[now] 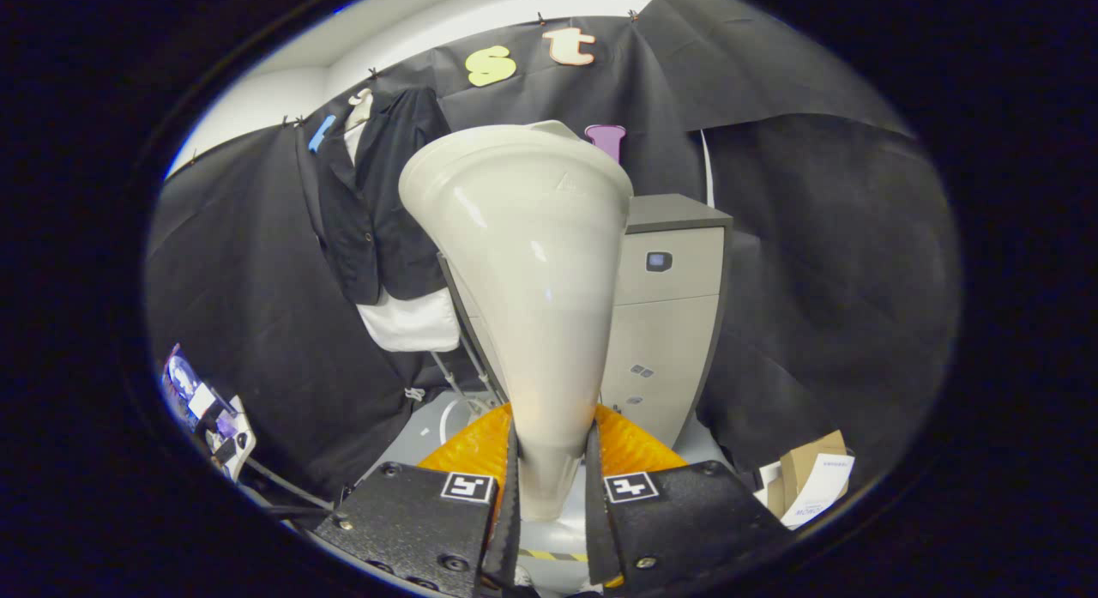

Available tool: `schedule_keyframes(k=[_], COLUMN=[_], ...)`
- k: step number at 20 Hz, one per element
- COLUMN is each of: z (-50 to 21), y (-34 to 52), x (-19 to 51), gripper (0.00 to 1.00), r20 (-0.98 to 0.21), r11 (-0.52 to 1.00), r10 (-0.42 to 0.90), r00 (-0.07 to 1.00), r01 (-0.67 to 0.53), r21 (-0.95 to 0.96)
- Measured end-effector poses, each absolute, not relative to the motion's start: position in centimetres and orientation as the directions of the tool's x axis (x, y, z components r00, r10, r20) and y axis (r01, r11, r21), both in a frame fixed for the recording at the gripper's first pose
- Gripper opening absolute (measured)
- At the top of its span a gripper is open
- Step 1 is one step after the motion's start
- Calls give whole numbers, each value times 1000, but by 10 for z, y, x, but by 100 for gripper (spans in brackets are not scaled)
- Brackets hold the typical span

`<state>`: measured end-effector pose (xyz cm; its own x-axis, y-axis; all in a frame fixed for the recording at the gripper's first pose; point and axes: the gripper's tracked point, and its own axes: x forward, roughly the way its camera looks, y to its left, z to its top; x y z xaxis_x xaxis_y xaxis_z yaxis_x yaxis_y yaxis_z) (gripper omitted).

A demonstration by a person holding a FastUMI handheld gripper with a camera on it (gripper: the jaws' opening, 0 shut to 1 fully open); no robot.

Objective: Iron the clothes twice with a garment steamer, once on the left side and once on the right side.

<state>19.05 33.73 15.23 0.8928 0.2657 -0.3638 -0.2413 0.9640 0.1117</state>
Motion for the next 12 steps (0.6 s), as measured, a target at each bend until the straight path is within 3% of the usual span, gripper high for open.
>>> schedule_keyframes(k=[12], z=[148], y=[330], x=[177], gripper=[34], r20=[-372], r11=[963], r10=[269], r00=[888], r01=[-250], r21=[99])
